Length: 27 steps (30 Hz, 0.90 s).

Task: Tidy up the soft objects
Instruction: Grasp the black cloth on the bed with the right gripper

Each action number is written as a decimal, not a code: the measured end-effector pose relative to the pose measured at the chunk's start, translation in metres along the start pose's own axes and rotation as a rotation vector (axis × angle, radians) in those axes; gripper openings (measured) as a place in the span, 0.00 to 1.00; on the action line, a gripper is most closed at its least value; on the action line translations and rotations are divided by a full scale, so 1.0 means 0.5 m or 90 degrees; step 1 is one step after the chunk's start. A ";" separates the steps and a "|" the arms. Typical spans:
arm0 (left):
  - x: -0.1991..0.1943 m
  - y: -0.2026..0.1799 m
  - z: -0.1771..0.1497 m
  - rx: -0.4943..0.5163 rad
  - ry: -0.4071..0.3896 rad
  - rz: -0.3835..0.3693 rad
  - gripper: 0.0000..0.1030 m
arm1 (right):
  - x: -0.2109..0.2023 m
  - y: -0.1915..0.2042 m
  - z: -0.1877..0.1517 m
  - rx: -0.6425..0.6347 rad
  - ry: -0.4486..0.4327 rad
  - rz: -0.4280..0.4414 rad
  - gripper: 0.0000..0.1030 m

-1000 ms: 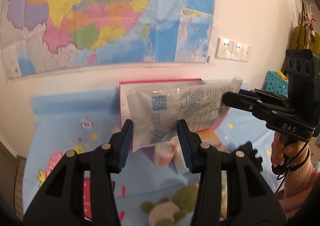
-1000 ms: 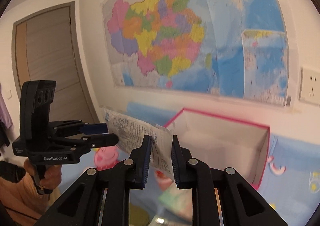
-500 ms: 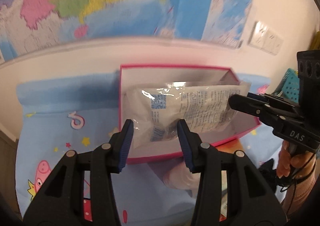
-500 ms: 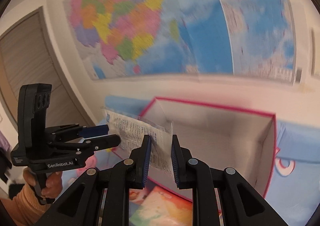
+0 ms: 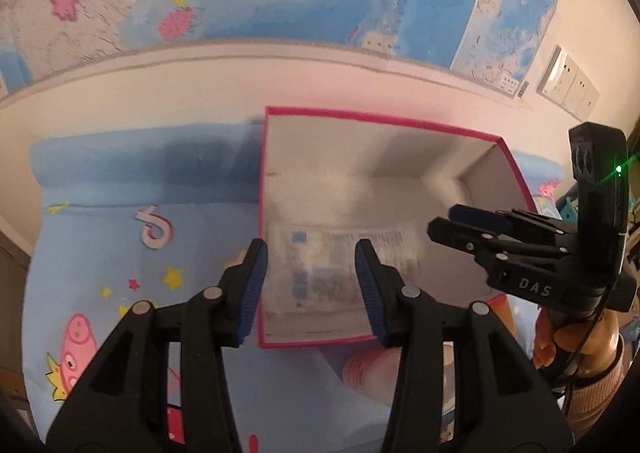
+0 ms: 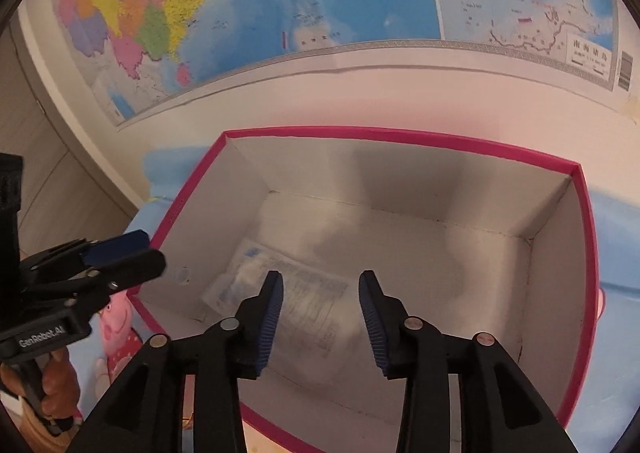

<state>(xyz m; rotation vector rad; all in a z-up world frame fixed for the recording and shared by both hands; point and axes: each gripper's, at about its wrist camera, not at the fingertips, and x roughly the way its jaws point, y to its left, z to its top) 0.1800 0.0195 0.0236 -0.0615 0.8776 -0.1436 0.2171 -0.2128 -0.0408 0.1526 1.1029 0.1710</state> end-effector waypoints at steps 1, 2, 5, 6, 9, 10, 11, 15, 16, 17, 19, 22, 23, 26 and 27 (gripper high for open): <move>-0.008 0.001 -0.003 -0.002 -0.007 0.007 0.46 | -0.007 -0.003 -0.004 0.001 -0.006 -0.001 0.42; -0.019 0.003 -0.007 -0.004 -0.016 0.005 0.46 | -0.017 -0.005 -0.007 -0.001 -0.012 -0.002 0.42; -0.058 0.013 -0.022 -0.015 -0.051 -0.015 0.47 | -0.069 -0.003 -0.016 -0.013 -0.027 0.026 0.43; -0.075 0.013 -0.029 -0.016 -0.065 -0.026 0.51 | -0.086 0.001 -0.019 -0.021 -0.036 0.029 0.44; -0.128 -0.001 -0.060 0.004 -0.103 -0.051 0.60 | -0.158 0.006 -0.043 -0.046 -0.065 0.050 0.51; -0.141 -0.011 -0.068 0.012 -0.112 -0.060 0.61 | -0.180 0.005 -0.055 -0.052 -0.070 0.058 0.52; -0.158 -0.024 -0.083 0.027 -0.118 -0.069 0.61 | -0.210 0.004 -0.075 -0.065 -0.080 0.057 0.53; -0.184 -0.081 -0.135 0.085 -0.113 -0.113 0.62 | -0.274 -0.015 -0.132 -0.070 -0.079 0.055 0.56; -0.186 -0.095 -0.148 0.099 -0.106 -0.125 0.62 | -0.287 -0.025 -0.154 -0.064 -0.071 0.054 0.58; -0.186 -0.112 -0.164 0.114 -0.094 -0.140 0.62 | -0.290 -0.030 -0.172 -0.061 -0.064 0.046 0.60; -0.185 -0.139 -0.185 0.136 -0.079 -0.164 0.62 | -0.301 -0.045 -0.210 -0.056 -0.050 0.032 0.62; -0.178 -0.180 -0.220 0.156 -0.055 -0.208 0.62 | -0.310 -0.076 -0.273 -0.036 -0.020 0.010 0.69; -0.173 -0.198 -0.231 0.163 -0.042 -0.230 0.62 | -0.315 -0.092 -0.295 -0.025 -0.015 0.004 0.70; -0.155 -0.238 -0.251 0.186 -0.013 -0.261 0.62 | -0.313 -0.128 -0.335 0.011 -0.001 -0.007 0.72; -0.150 -0.250 -0.256 0.194 -0.005 -0.267 0.62 | -0.309 -0.139 -0.347 0.028 0.008 -0.005 0.72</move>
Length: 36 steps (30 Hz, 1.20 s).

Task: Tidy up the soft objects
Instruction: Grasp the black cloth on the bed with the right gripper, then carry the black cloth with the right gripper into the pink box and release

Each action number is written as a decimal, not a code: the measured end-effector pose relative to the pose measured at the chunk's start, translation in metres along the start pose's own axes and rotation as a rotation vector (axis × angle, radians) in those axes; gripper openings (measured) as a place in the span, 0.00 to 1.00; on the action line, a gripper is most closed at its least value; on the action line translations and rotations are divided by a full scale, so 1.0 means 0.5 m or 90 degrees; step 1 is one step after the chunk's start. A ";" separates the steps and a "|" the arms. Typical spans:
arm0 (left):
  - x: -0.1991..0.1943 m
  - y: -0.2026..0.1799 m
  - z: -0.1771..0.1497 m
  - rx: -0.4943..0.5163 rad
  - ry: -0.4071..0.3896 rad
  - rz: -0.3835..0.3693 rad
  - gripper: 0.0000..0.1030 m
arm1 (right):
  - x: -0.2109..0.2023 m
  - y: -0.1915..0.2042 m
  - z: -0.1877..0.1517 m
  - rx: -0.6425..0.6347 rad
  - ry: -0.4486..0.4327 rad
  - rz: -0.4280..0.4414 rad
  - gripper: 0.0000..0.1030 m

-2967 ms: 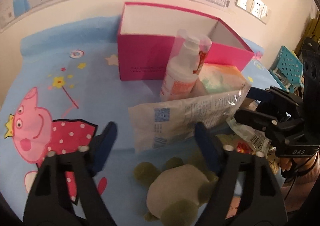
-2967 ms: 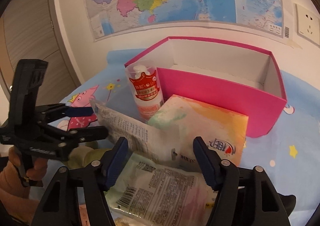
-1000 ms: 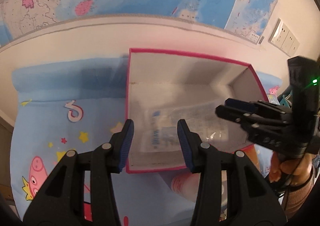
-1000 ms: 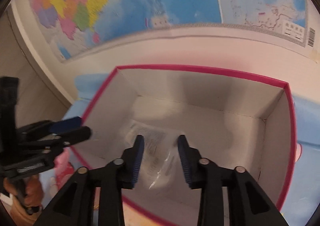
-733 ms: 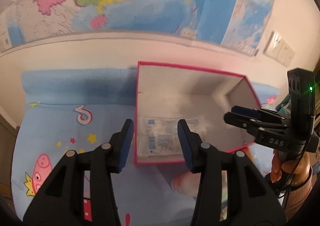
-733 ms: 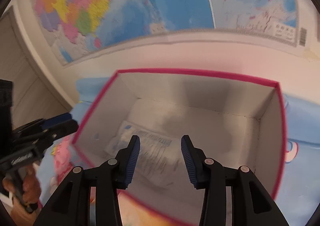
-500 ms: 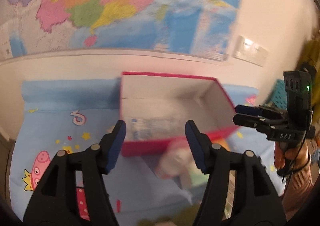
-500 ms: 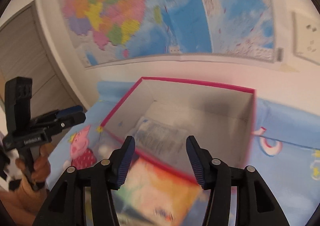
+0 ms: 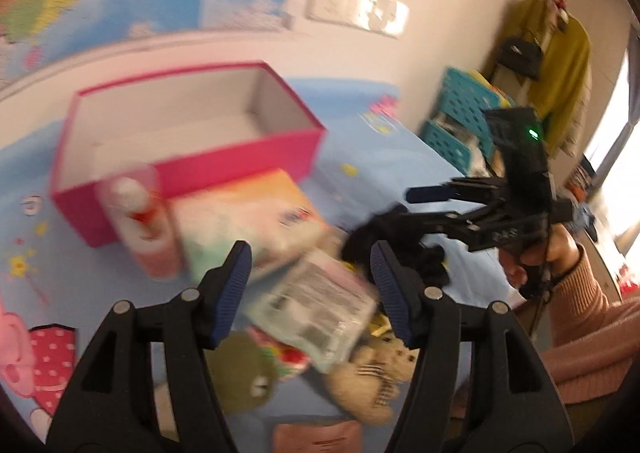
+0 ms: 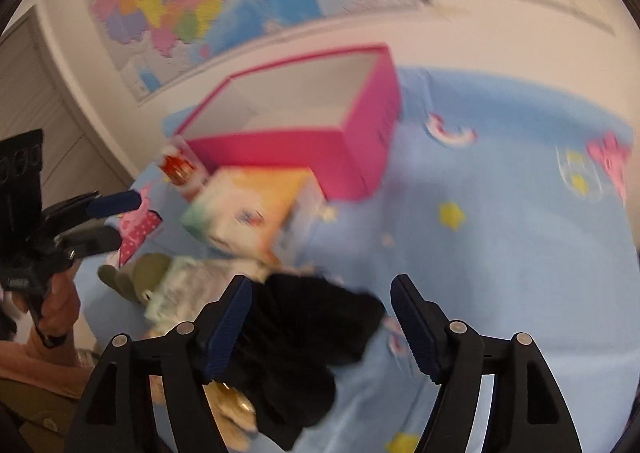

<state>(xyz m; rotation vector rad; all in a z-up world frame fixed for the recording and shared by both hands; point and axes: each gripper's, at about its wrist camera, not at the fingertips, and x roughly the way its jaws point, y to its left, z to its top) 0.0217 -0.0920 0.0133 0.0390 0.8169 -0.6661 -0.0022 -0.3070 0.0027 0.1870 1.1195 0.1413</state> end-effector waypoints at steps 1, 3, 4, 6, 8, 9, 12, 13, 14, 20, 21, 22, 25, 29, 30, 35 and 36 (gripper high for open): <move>0.008 -0.009 -0.002 0.004 0.008 -0.008 0.62 | 0.003 -0.007 -0.007 0.008 0.007 0.004 0.72; 0.031 -0.028 -0.008 0.013 0.029 -0.029 0.62 | 0.011 -0.012 -0.022 0.016 0.014 0.013 0.73; 0.039 -0.037 -0.010 0.016 0.037 -0.032 0.62 | 0.015 -0.013 -0.026 0.018 0.016 0.019 0.73; 0.055 -0.051 -0.016 0.026 0.056 -0.045 0.62 | 0.024 -0.017 -0.027 0.025 0.017 0.030 0.73; 0.073 -0.062 -0.022 0.032 0.075 -0.053 0.62 | 0.029 -0.014 -0.030 0.029 0.013 0.044 0.73; 0.080 -0.065 -0.026 0.033 0.084 -0.055 0.62 | 0.031 -0.013 -0.030 0.030 0.012 0.051 0.73; 0.104 -0.075 -0.031 0.036 0.104 -0.059 0.62 | 0.034 -0.005 -0.030 0.020 0.007 0.059 0.70; 0.110 -0.077 -0.031 0.034 0.109 -0.060 0.62 | 0.033 -0.002 -0.033 0.019 0.005 0.056 0.64; 0.117 -0.080 -0.032 0.034 0.113 -0.061 0.62 | 0.035 -0.001 -0.034 0.018 0.006 0.057 0.55; 0.142 -0.083 -0.027 0.030 0.124 -0.067 0.62 | 0.024 -0.007 -0.037 0.011 -0.012 0.072 0.18; 0.146 -0.084 -0.028 0.031 0.126 -0.065 0.62 | 0.018 -0.005 -0.037 0.009 -0.018 0.075 0.16; 0.149 -0.086 -0.028 0.031 0.128 -0.065 0.62 | 0.014 -0.002 -0.037 0.008 -0.023 0.073 0.14; 0.153 -0.090 -0.028 0.034 0.131 -0.068 0.62 | -0.004 0.004 -0.035 0.004 -0.038 0.083 0.12; 0.152 -0.089 -0.025 0.030 0.128 -0.078 0.62 | -0.031 0.015 -0.029 -0.001 -0.064 0.099 0.09; 0.150 -0.088 -0.025 0.027 0.128 -0.081 0.62 | -0.038 0.018 -0.026 -0.003 -0.071 0.101 0.09; 0.160 -0.082 -0.017 0.012 0.128 -0.092 0.62 | -0.057 0.037 -0.011 -0.019 -0.094 0.107 0.09; 0.161 -0.079 -0.015 0.009 0.127 -0.094 0.61 | -0.058 0.039 -0.009 -0.021 -0.096 0.108 0.08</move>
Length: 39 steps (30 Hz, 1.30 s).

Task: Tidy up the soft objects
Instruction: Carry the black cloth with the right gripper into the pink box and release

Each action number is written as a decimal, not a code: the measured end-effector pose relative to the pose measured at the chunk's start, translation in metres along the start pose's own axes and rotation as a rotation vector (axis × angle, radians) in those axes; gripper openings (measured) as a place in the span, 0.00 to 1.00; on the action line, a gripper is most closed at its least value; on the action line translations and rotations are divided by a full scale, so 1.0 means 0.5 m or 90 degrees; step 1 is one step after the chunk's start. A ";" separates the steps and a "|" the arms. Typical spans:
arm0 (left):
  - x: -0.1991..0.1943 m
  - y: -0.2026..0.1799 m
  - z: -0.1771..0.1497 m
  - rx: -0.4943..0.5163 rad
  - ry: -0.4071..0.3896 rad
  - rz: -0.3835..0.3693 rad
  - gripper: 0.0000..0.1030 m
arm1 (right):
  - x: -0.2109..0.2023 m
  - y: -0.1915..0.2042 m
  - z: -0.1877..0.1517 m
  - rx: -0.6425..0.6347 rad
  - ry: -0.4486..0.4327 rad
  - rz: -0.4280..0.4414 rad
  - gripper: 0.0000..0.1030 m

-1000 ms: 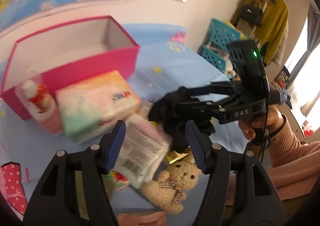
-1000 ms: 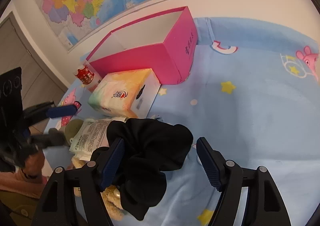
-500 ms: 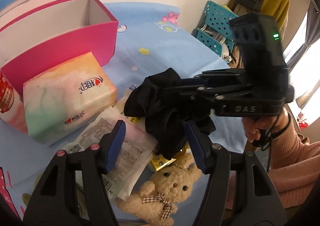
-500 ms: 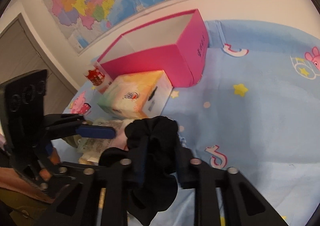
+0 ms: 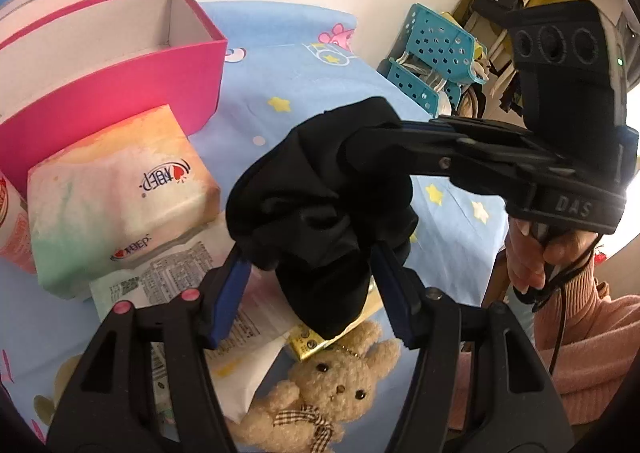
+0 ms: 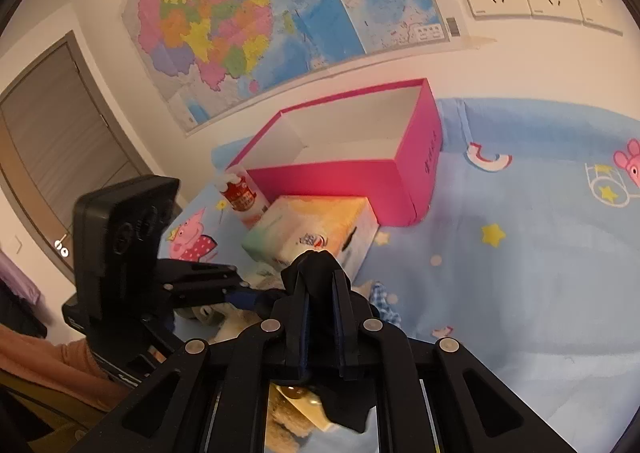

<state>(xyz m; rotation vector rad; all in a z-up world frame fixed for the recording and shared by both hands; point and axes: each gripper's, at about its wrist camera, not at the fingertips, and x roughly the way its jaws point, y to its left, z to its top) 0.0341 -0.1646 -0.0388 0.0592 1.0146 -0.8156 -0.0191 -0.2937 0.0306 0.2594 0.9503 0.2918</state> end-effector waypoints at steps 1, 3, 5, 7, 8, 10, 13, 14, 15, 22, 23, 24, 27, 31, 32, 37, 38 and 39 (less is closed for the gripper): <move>0.000 0.001 0.002 -0.002 -0.002 -0.002 0.56 | 0.000 0.002 0.002 -0.002 -0.001 0.002 0.08; -0.002 0.004 0.005 -0.008 -0.001 -0.007 0.43 | -0.001 0.006 0.007 -0.002 -0.005 0.008 0.08; -0.008 0.008 0.012 -0.016 -0.011 -0.014 0.41 | -0.003 0.011 0.015 -0.010 -0.011 0.010 0.08; -0.022 0.010 0.019 -0.019 -0.027 -0.009 0.35 | -0.008 0.019 0.025 -0.019 -0.019 0.014 0.08; -0.029 0.011 0.023 -0.019 -0.035 -0.008 0.35 | -0.010 0.023 0.033 -0.025 -0.024 0.014 0.08; -0.045 0.014 0.032 -0.019 -0.050 -0.001 0.35 | -0.014 0.030 0.049 -0.038 -0.034 0.016 0.08; -0.076 0.018 0.054 -0.017 -0.078 0.019 0.35 | -0.019 0.042 0.082 -0.057 -0.053 0.025 0.08; -0.089 0.021 0.065 -0.015 -0.090 0.026 0.35 | -0.019 0.045 0.090 -0.063 -0.058 0.025 0.08; -0.099 0.024 0.074 -0.015 -0.098 0.031 0.35 | -0.020 0.049 0.105 -0.072 -0.067 0.025 0.08; -0.146 0.048 0.153 -0.021 -0.141 0.092 0.35 | -0.001 0.064 0.202 -0.109 -0.111 0.030 0.08; -0.153 0.059 0.164 -0.028 -0.147 0.103 0.35 | 0.009 0.062 0.221 -0.108 -0.118 0.029 0.08; -0.158 0.070 0.175 -0.032 -0.150 0.108 0.35 | 0.016 0.062 0.231 -0.110 -0.121 0.028 0.08; -0.161 0.099 0.204 -0.052 -0.150 0.129 0.35 | 0.039 0.054 0.266 -0.108 -0.128 0.028 0.08; -0.153 0.136 0.232 -0.074 -0.140 0.144 0.35 | 0.075 0.038 0.298 -0.101 -0.120 0.022 0.08; -0.146 0.146 0.245 -0.078 -0.136 0.152 0.35 | 0.087 0.034 0.305 -0.102 -0.119 0.016 0.08; -0.112 0.181 0.287 -0.100 -0.114 0.178 0.35 | 0.130 0.012 0.337 -0.097 -0.108 -0.003 0.08; -0.106 0.189 0.293 -0.107 -0.110 0.180 0.35 | 0.142 0.004 0.346 -0.094 -0.106 -0.009 0.08; -0.099 0.195 0.300 -0.112 -0.107 0.185 0.35 | 0.151 -0.002 0.352 -0.092 -0.102 -0.014 0.08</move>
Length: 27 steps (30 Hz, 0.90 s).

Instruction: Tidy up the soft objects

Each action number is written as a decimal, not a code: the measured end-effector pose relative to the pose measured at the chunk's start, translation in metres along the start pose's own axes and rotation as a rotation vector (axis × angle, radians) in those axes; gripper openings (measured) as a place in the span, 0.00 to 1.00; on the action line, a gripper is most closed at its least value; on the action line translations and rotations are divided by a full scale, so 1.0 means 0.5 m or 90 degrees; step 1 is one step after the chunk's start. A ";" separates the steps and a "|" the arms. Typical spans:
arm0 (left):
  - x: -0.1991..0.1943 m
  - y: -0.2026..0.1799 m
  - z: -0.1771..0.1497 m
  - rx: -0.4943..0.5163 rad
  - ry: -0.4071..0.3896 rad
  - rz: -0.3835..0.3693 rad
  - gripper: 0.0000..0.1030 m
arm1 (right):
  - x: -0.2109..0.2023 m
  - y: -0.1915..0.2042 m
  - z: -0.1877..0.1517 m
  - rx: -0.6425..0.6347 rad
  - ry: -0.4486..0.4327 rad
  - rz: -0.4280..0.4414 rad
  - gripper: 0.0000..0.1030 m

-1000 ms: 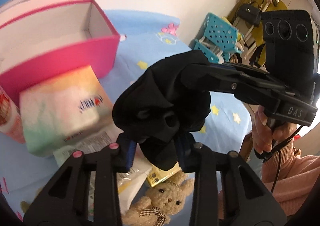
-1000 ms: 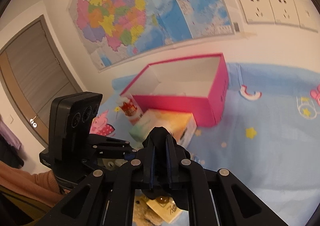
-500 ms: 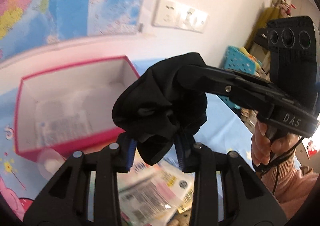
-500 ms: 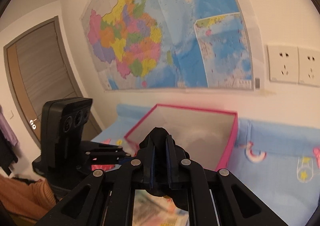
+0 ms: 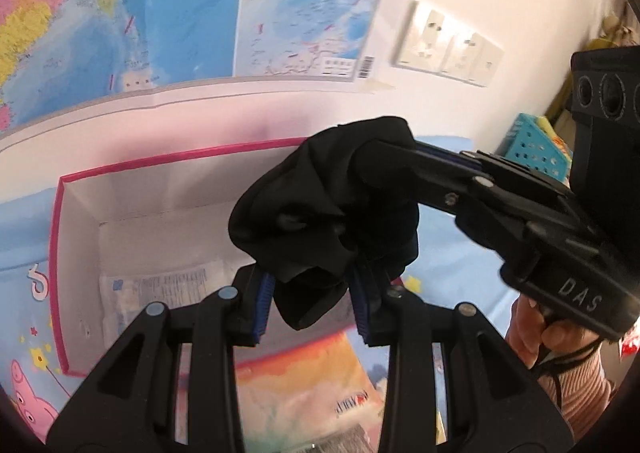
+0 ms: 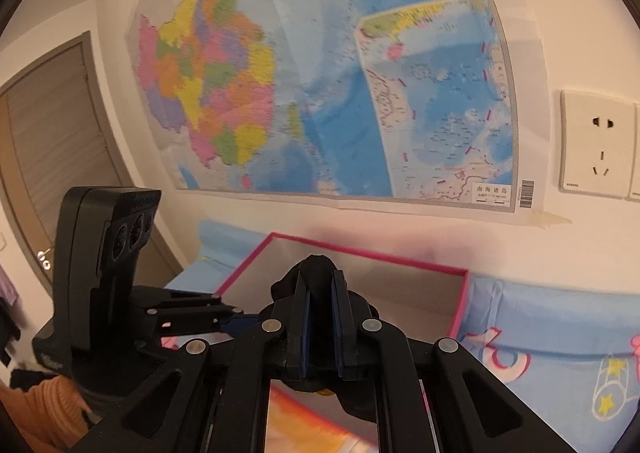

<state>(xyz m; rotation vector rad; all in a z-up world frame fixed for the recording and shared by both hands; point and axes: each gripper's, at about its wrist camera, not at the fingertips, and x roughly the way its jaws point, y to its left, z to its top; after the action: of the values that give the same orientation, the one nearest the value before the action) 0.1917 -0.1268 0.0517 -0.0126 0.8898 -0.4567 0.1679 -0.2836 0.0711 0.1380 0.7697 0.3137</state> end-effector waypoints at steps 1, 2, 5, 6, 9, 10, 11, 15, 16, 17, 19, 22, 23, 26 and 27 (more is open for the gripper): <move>0.008 0.004 0.007 -0.006 0.003 0.007 0.35 | 0.011 -0.007 0.004 0.002 0.003 -0.006 0.08; 0.021 0.009 0.015 -0.014 0.008 0.016 0.35 | 0.026 -0.019 0.010 0.007 0.007 -0.016 0.08; 0.049 0.018 0.034 -0.030 0.026 0.027 0.35 | 0.056 -0.045 0.020 0.016 0.016 -0.039 0.08; 0.055 0.022 0.037 -0.033 0.029 0.035 0.36 | 0.067 -0.055 0.024 0.018 0.019 -0.047 0.08; 0.073 0.031 0.045 -0.044 0.037 0.062 0.51 | 0.100 -0.082 0.026 0.030 0.033 -0.074 0.11; 0.075 0.035 0.046 -0.048 0.036 0.068 0.53 | 0.115 -0.094 0.026 0.040 0.044 -0.090 0.14; 0.074 0.038 0.042 -0.051 0.033 0.075 0.53 | 0.122 -0.099 0.024 0.043 0.053 -0.104 0.24; 0.050 0.037 0.019 -0.031 0.015 0.089 0.53 | 0.121 -0.111 0.013 0.055 0.056 -0.147 0.33; 0.042 0.035 0.013 -0.024 0.008 0.092 0.53 | 0.110 -0.109 0.012 0.055 0.049 -0.153 0.33; 0.029 0.032 0.003 -0.016 0.000 0.092 0.53 | 0.096 -0.104 0.011 0.052 0.037 -0.155 0.34; 0.007 0.027 -0.013 -0.003 -0.012 0.075 0.53 | 0.061 -0.090 0.008 0.043 0.013 -0.173 0.38; -0.040 0.016 -0.048 0.029 -0.035 0.047 0.54 | -0.011 -0.055 -0.011 0.023 -0.008 -0.145 0.51; -0.060 0.010 -0.062 0.041 -0.044 0.040 0.54 | -0.024 -0.048 -0.018 0.017 -0.006 -0.136 0.55; -0.103 0.014 -0.106 0.053 -0.048 0.002 0.54 | -0.071 -0.027 -0.068 0.014 0.029 -0.088 0.57; -0.110 0.015 -0.117 0.053 -0.049 -0.001 0.54 | -0.080 -0.025 -0.085 0.018 0.044 -0.071 0.57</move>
<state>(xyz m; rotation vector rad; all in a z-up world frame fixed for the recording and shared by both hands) 0.1209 -0.0883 0.0543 0.0449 0.7945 -0.4908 0.1141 -0.3081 0.0644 0.1101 0.8470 0.2025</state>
